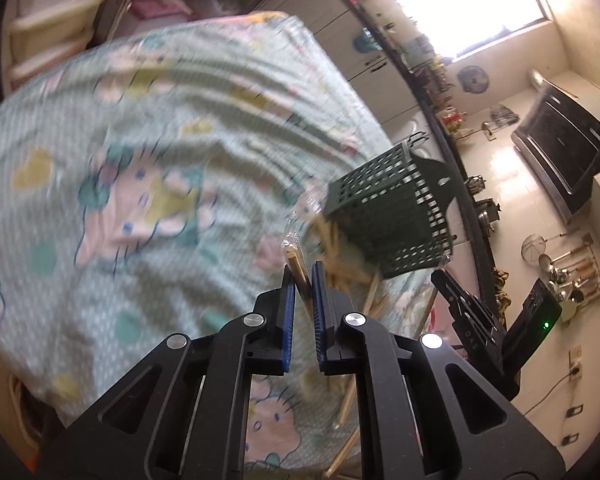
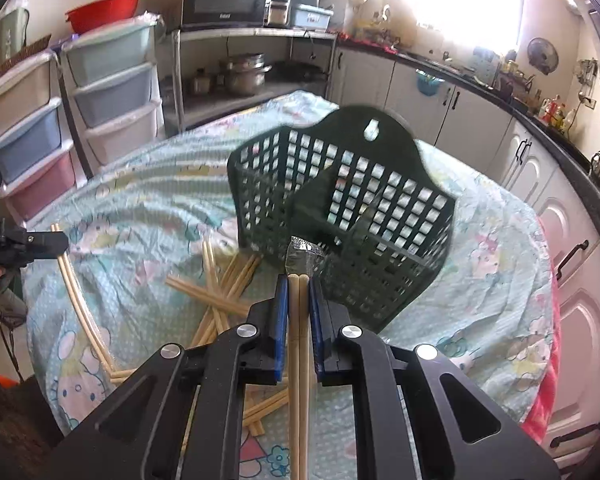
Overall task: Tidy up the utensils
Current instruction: 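Close the right gripper on chopsticks while the left gripper closes on other chopsticks, then lift the held chopsticks with both grippers and carry them above the basket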
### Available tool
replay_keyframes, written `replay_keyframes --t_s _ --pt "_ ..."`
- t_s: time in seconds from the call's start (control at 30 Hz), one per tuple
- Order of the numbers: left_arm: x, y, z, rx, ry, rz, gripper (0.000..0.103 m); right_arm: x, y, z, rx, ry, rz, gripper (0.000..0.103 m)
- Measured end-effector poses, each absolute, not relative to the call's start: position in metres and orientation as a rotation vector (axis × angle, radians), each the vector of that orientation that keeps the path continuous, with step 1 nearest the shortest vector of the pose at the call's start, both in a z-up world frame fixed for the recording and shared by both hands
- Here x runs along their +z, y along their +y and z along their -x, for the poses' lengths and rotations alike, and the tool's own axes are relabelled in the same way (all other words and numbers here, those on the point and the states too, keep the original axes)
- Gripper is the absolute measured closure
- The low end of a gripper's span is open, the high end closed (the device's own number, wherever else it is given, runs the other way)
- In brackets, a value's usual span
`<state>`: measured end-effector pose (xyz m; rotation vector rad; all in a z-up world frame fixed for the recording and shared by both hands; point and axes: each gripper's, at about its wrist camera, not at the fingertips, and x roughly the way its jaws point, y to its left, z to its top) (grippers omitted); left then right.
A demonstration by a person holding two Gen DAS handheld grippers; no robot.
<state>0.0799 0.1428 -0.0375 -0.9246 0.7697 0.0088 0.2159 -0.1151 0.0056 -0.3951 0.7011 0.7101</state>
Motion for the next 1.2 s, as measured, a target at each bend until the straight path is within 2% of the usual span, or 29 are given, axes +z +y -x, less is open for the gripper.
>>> replay_keyframes --t_s 0.23,0.33,1.2 --pt "-0.004 0.139 -0.093 0.004 0.693 0.808 0.1 0.035 -0.128 -0.212 0.711 0.637 0.328 0.093" --pt "0.01 0.135 -0.098 -0.013 0.668 0.771 0.1 0.047 -0.133 -0.21 0.713 0.609 0.302 0.097" --pt "0.113 0.074 -0.165 -0.197 0.496 0.522 0.1 0.133 -0.169 -0.205 0.68 0.37 0.114 0.097"
